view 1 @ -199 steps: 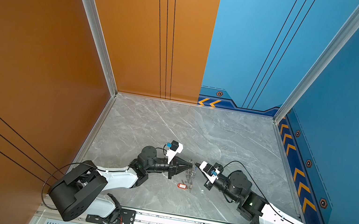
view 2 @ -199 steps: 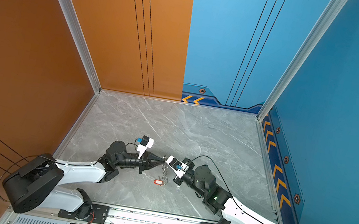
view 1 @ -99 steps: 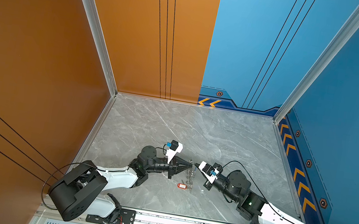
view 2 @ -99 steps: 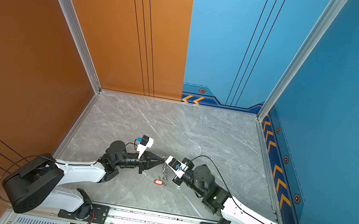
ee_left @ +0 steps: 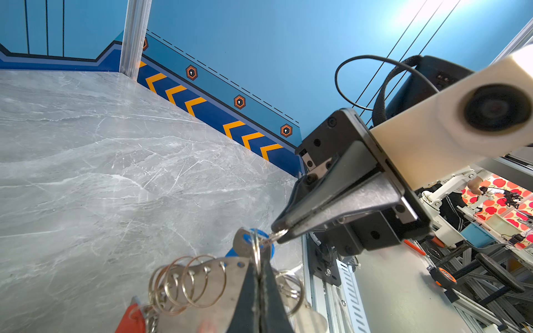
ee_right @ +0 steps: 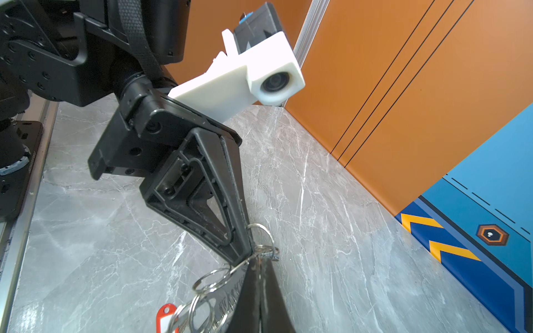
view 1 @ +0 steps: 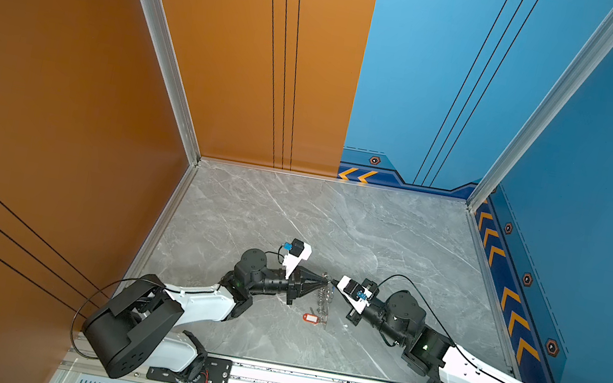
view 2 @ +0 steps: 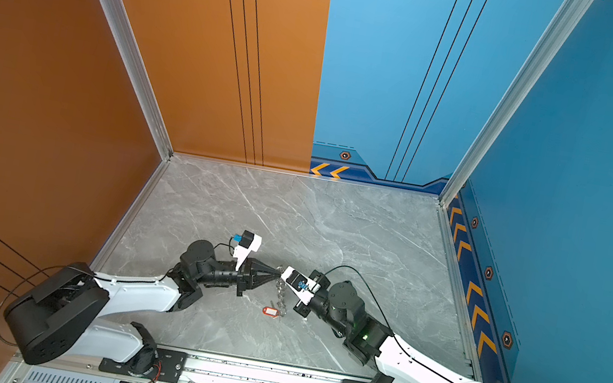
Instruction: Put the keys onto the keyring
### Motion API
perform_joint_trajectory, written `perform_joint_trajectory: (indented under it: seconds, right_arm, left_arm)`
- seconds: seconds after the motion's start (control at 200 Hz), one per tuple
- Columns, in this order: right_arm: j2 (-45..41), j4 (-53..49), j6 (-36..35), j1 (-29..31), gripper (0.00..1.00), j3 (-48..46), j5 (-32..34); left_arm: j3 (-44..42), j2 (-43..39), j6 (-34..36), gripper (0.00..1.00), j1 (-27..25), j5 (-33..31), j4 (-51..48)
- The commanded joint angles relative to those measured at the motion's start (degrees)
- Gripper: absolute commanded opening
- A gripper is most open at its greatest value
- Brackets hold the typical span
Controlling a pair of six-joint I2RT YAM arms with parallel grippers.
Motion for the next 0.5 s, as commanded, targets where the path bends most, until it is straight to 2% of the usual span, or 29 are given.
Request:
perform_joint_trajectory:
  seconds: [0.0,0.495]
  right_arm:
    - [1.03,0.41,-0.88,0.28,0.00,0.95,0.70]
    - [2.22,-0.25,-1.55,0.80,0.00,1.39,4.80]
  left_arm:
    - [1.10,-0.09,-0.23,0.00,-0.36,3.44,3.03]
    - [1.40,0.38,-0.17,0.00,-0.81,4.02,3.03]
